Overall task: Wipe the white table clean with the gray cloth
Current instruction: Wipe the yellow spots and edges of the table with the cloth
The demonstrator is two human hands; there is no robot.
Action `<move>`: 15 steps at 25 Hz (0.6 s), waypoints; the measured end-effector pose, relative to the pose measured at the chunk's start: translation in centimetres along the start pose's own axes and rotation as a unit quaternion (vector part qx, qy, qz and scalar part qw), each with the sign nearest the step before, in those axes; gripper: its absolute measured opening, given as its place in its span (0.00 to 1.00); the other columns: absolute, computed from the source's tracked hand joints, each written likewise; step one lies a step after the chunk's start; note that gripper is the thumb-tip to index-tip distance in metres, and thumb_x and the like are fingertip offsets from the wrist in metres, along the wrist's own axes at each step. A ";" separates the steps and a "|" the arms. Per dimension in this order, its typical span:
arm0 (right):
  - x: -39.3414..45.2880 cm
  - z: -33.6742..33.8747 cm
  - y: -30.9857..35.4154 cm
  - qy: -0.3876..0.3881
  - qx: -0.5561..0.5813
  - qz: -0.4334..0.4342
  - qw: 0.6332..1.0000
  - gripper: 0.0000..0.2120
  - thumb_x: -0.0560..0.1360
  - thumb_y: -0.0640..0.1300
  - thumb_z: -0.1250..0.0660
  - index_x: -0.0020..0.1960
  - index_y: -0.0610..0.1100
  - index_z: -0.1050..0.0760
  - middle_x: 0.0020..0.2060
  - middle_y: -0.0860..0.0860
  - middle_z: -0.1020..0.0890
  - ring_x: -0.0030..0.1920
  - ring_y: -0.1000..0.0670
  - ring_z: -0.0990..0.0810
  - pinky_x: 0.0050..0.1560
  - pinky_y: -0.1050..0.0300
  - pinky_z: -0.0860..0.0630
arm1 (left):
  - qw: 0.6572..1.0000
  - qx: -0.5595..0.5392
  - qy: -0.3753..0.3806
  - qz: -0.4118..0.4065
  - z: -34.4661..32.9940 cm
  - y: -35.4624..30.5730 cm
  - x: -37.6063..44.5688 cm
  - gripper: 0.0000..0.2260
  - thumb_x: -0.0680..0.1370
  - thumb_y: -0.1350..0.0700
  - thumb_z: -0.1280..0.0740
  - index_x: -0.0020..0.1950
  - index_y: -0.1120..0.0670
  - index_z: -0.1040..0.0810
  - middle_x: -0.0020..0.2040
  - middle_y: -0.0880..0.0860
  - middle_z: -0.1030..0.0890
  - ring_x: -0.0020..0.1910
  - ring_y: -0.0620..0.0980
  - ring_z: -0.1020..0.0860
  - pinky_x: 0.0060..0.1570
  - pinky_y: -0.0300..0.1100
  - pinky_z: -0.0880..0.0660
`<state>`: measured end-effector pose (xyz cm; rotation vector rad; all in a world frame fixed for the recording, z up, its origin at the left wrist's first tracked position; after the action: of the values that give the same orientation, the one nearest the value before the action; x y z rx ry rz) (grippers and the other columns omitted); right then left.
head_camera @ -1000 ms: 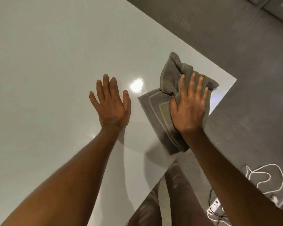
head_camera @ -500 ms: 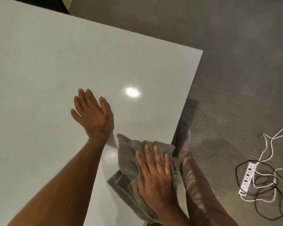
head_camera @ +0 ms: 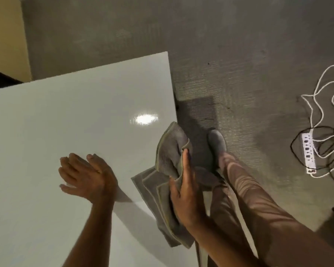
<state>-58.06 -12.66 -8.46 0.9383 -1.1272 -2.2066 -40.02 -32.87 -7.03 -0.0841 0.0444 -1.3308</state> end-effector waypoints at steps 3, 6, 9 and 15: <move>-0.1 -0.2 -0.4 -0.008 -0.004 -0.003 1.000 0.44 0.81 0.40 0.34 0.86 0.57 0.58 0.85 0.50 0.41 0.82 0.50 0.35 0.76 0.52 0.26 | 0.999 0.035 0.006 -0.005 0.0 -0.4 -0.2 0.27 0.86 0.43 0.53 0.79 0.57 0.37 0.82 0.58 0.37 0.81 0.60 0.40 0.76 0.67 0.44; -0.2 -0.1 -0.7 -0.007 0.000 -0.009 1.000 0.41 0.81 0.44 0.39 0.86 0.56 0.57 0.85 0.50 0.41 0.82 0.48 0.34 0.73 0.49 0.23 | 0.995 0.046 -0.002 -0.093 0.3 -1.5 -0.2 0.26 0.86 0.46 0.51 0.79 0.59 0.35 0.80 0.60 0.34 0.79 0.62 0.34 0.73 0.63 0.39; 0.0 -0.3 -0.9 0.011 0.010 -0.015 1.000 0.41 0.78 0.46 0.42 0.87 0.54 0.55 0.85 0.51 0.41 0.83 0.48 0.36 0.73 0.47 0.23 | 0.982 0.007 -0.010 -0.187 0.3 -3.3 0.6 0.24 0.87 0.49 0.49 0.77 0.63 0.32 0.79 0.63 0.32 0.76 0.65 0.31 0.71 0.59 0.35; 6.0 0.2 1.5 0.045 0.021 -0.019 0.999 0.38 0.81 0.50 0.46 0.86 0.60 0.61 0.85 0.48 0.41 0.82 0.47 0.33 0.72 0.49 0.23 | 0.968 -0.098 -0.002 -0.231 -1.4 -15.5 4.9 0.27 0.86 0.49 0.48 0.80 0.65 0.39 0.82 0.64 0.39 0.81 0.63 0.37 0.80 0.58 0.41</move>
<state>-61.95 -17.41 -9.23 1.0745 -1.1273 -2.1542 -53.99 -41.31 -6.96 -0.2794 0.1610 -1.7893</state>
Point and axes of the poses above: each hand's wrist, its own x-axis towards the middle knuckle, its own z-axis out of the back of the hand, y = z × x, the point moved 5 cm from there along x, towards the middle knuckle
